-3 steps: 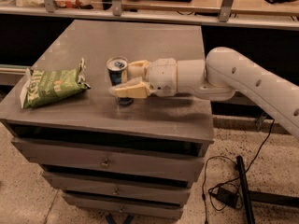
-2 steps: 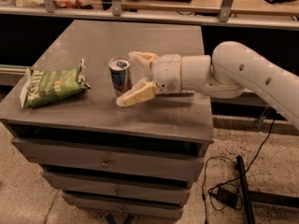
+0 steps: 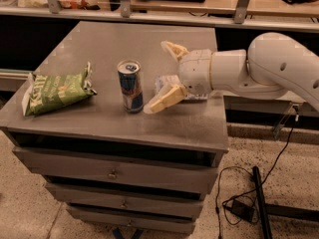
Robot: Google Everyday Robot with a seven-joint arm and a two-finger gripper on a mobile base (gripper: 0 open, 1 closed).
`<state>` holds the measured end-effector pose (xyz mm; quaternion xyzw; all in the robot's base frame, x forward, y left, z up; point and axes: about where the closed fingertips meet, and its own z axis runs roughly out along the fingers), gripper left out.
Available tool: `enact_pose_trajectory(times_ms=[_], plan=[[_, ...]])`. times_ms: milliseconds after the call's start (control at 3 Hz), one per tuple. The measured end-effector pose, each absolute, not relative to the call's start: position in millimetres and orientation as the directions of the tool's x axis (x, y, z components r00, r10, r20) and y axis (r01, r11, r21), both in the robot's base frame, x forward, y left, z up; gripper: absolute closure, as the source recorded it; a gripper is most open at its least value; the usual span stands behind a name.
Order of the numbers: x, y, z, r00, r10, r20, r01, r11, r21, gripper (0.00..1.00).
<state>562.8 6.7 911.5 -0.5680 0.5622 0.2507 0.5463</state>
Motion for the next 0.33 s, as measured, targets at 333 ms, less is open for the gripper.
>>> enact_pose_trajectory(times_ms=[333], plan=[[562.8,5.6,911.8,0.243,-0.368,-0.897,-0.911,0.230,-0.342,0.00]])
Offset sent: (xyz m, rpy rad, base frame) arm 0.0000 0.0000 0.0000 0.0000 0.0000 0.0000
